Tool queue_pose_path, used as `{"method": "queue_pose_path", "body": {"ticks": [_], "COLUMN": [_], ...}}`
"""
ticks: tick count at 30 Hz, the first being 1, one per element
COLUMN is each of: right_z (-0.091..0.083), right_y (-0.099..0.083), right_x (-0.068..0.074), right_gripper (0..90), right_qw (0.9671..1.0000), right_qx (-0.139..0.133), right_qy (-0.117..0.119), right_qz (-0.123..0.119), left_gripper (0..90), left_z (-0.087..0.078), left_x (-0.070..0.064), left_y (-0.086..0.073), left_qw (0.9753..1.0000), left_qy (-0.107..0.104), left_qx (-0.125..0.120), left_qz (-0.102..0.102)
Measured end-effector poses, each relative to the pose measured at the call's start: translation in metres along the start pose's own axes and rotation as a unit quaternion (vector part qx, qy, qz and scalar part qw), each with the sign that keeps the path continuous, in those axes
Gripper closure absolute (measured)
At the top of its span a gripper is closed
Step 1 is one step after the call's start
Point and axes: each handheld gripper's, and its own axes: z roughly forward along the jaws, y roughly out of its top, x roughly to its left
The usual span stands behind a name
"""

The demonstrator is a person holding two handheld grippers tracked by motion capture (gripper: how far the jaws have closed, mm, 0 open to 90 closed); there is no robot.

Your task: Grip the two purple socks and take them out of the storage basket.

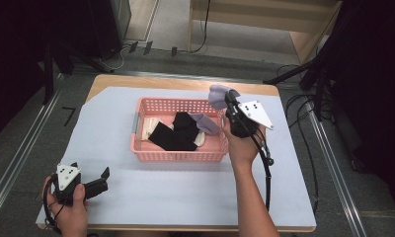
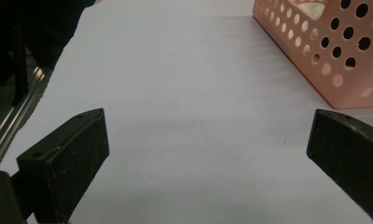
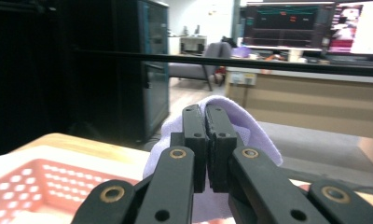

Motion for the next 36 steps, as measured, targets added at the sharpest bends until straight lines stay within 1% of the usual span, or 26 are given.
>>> {"method": "queue_pose_path", "body": {"ticks": [2, 7, 9, 10, 12, 14, 15, 17, 18, 19, 20, 21, 24, 28, 29, 30, 32, 33, 34, 35, 36], "right_z": [-0.003, -0.010, -0.012, -0.014, -0.015, -0.016, -0.016, -0.017, -0.017, -0.017, -0.017, -0.017, -0.017, -0.018, -0.018, -0.018, -0.018, -0.019, -0.019, -0.020, -0.021], "right_y": [-0.002, -0.008, -0.012, -0.016, -0.018, -0.028, -0.028, -0.035, -0.043, -0.043, -0.051, -0.051, -0.061, -0.076, -0.076, -0.079, -0.080, -0.081, -0.081, -0.081, -0.080], "right_x": [-0.010, -0.028, -0.036, -0.041, -0.044, -0.051, -0.051, -0.056, -0.060, -0.060, -0.063, -0.063, -0.068, -0.075, -0.075, -0.077, -0.078, -0.079, -0.079, -0.079, -0.079], "right_gripper": [88.7, 88.6, 88.6, 88.6, 88.6, 88.6, 88.6, 88.6, 88.6, 88.6, 88.6, 88.6, 88.6, 88.6, 88.6, 88.5, 88.4, 87.1, 83.3, 76.9, 71.0], "right_qw": [0.9998, 0.9991, 0.9986, 0.9982, 0.9981, 0.9970, 0.9970, 0.9961, 0.9953, 0.9953, 0.9943, 0.9943, 0.9925, 0.9879, 0.9879, 0.9864, 0.9858, 0.9852, 0.9839, 0.9824, 0.9823], "right_qx": [0.003, 0.009, 0.015, 0.019, 0.020, 0.033, 0.033, 0.041, 0.050, 0.050, 0.058, 0.058, 0.071, 0.092, 0.092, 0.098, 0.100, 0.104, 0.106, 0.106, 0.100], "right_qy": [-0.017, -0.040, -0.049, -0.055, -0.057, -0.068, -0.068, -0.074, -0.079, -0.079, -0.086, -0.086, -0.095, -0.117, -0.117, -0.123, -0.125, -0.125, -0.127, -0.130, -0.131], "right_qz": [-0.003, 0.011, 0.012, 0.015, 0.013, 0.018, 0.018, 0.026, 0.025, 0.025, 0.027, 0.027, 0.032, 0.041, 0.041, 0.048, 0.050, 0.055, 0.069, 0.082, 0.090], "left_gripper": [0.0, 0.0, 0.0, 0.0, 0.0, 0.0, 0.0, 0.0, 0.0, 0.0, 0.0, 0.0, 0.0, 0.0, 0.0, 0.0, 0.0, 0.0, 0.0, 0.0, 0.0], "left_z": [0.000, 0.000, 0.000, 0.000, 0.000, 0.000, 0.000, 0.000, 0.000, 0.000, 0.000, 0.000, 0.000, 0.000, 0.000, 0.000, 0.000, 0.000, 0.000, 0.000, 0.000], "left_x": [0.000, 0.000, -0.001, -0.001, -0.001, -0.001, -0.001, -0.001, -0.001, -0.001, -0.001, -0.001, -0.001, -0.001, -0.001, -0.001, -0.001, -0.001, -0.001, -0.001, -0.001], "left_y": [0.000, 0.000, 0.000, 0.000, 0.000, 0.000, 0.000, 0.000, 0.000, 0.000, 0.000, 0.000, 0.000, 0.000, 0.000, 0.000, 0.000, 0.000, 0.000, 0.000, 0.000], "left_qw": [1.0000, 1.0000, 1.0000, 1.0000, 1.0000, 1.0000, 1.0000, 1.0000, 1.0000, 1.0000, 1.0000, 1.0000, 1.0000, 1.0000, 1.0000, 1.0000, 1.0000, 1.0000, 1.0000, 1.0000, 1.0000], "left_qy": [0.000, 0.000, 0.000, 0.001, 0.001, 0.000, 0.000, 0.000, 0.000, 0.001, 0.001, 0.001, 0.001, 0.001, 0.001, 0.001, 0.001, 0.001, 0.001, 0.001, 0.001], "left_qx": [0.000, 0.000, 0.000, -0.001, -0.001, -0.001, -0.001, -0.001, -0.001, -0.002, -0.002, -0.002, -0.002, -0.002, -0.002, -0.002, -0.002, -0.002, -0.002, -0.003, -0.003], "left_qz": [0.000, 0.000, 0.002, 0.003, 0.003, 0.003, 0.003, 0.003, 0.004, 0.003, 0.004, 0.004, 0.003, 0.003, 0.003, 0.003, 0.003, 0.004, 0.003, 0.004, 0.004]}}
